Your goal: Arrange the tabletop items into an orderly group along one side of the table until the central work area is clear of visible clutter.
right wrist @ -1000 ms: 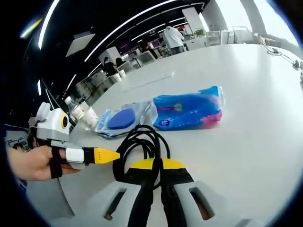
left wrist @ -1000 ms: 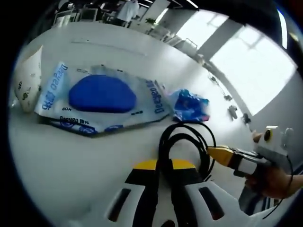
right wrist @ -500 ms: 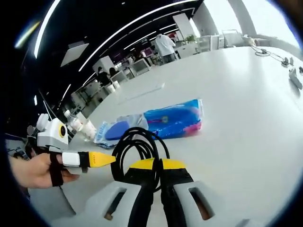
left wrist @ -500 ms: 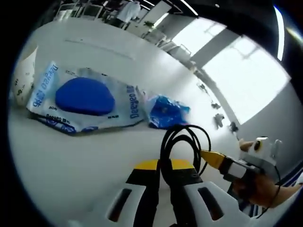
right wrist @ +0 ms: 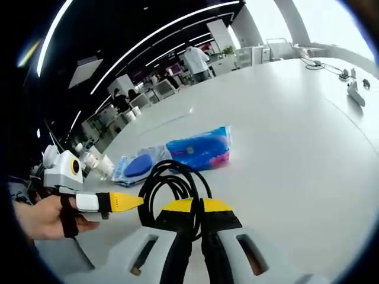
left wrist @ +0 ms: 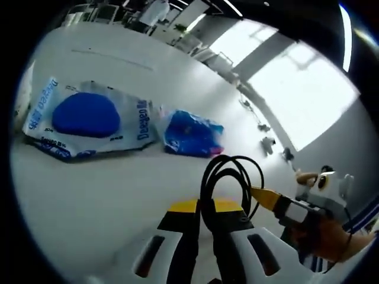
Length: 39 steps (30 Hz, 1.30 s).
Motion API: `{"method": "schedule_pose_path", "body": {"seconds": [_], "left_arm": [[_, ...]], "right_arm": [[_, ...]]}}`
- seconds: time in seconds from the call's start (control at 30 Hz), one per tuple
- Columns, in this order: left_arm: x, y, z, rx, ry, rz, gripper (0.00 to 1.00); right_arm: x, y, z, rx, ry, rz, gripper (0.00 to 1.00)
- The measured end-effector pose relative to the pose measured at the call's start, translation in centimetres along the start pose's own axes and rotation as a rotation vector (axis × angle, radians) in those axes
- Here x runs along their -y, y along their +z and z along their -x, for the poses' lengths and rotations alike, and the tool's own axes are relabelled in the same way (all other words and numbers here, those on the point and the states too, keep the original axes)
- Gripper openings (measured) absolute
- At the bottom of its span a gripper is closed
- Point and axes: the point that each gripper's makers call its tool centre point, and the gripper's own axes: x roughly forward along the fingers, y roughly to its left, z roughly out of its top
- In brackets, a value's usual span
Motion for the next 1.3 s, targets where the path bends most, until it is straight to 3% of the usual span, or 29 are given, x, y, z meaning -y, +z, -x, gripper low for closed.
{"method": "schedule_pose_path", "body": {"seconds": [0.6,1.3], "left_arm": [[-1.7,-0.4,-1.2,-0.022,0.07,0.005,0.02],[-3.0,-0.6,-2.4,-0.021,0.114,0.014,0.02]], "right_arm": [[0.5,-1.3,-1.7,-0.072,0.009,0.015,0.0],[1.6,-1.9,-3.6,-0.105,0.031,0.005,0.0]]}}
